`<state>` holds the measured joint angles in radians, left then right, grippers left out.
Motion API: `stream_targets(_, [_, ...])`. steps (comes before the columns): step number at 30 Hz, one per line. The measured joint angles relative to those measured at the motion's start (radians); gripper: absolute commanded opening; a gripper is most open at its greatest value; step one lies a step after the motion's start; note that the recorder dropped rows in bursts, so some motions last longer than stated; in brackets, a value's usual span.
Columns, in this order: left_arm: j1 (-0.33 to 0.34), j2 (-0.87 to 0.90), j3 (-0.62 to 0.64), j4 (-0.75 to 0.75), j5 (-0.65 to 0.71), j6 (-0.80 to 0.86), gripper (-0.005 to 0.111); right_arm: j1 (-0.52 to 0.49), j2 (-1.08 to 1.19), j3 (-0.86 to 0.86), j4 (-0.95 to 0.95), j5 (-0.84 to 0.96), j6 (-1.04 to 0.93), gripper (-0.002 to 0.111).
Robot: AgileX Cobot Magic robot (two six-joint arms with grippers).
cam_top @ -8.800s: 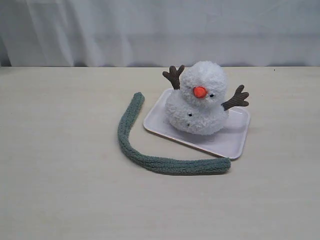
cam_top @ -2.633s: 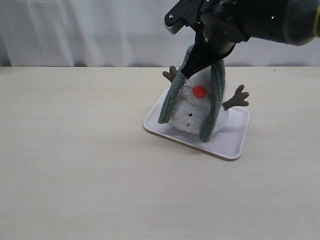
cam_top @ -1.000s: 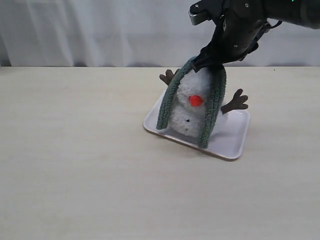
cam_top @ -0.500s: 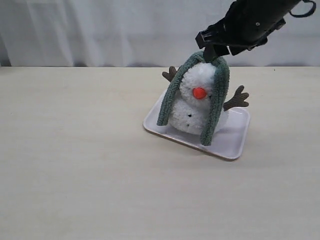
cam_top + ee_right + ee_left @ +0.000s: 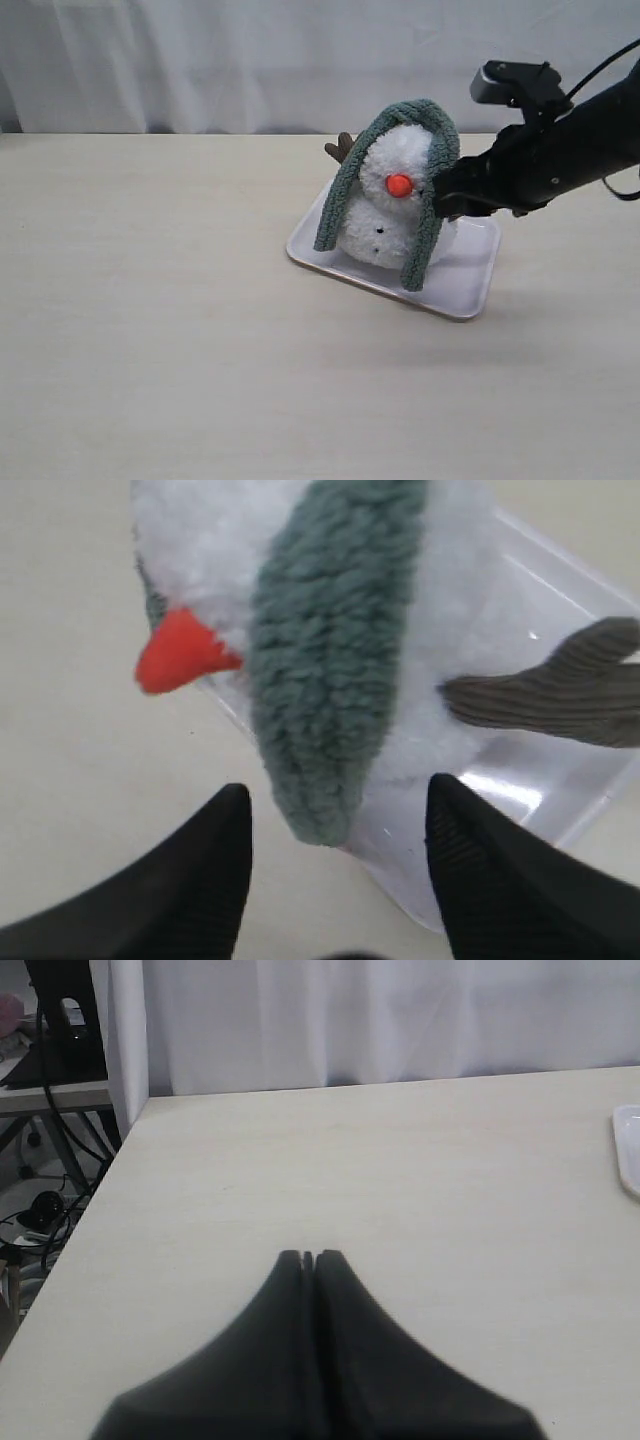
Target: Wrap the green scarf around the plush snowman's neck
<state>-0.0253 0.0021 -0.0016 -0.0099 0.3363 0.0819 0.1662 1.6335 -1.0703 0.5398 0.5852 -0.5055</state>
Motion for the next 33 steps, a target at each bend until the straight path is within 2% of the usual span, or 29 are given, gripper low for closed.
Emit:
stream_targets(6, [0.0, 0.0, 0.0, 0.0, 0.0, 0.0, 0.0, 0.053, 0.0, 0.112, 0.069, -0.221, -0.084, 0.047])
stream_targets(9, [0.0, 0.0, 0.0, 0.0, 0.0, 0.0, 0.0, 0.056, 0.0, 0.149, 0.076, -0.303, -0.088, 0.032])
stream_targets(13, [0.0, 0.0, 0.0, 0.0, 0.0, 0.0, 0.0, 0.056, 0.0, 0.164, 0.079, -0.331, -0.115, 0.007])
stream_targets(14, [0.0, 0.0, 0.0, 0.0, 0.0, 0.0, 0.0, 0.056, 0.0, 0.164, 0.079, -0.335, -0.119, 0.004])
stream_targets(33, [0.0, 0.0, 0.0, 0.0, 0.0, 0.0, 0.0, 0.056, -0.07, 0.076, 0.079, -0.344, -0.118, 0.004])
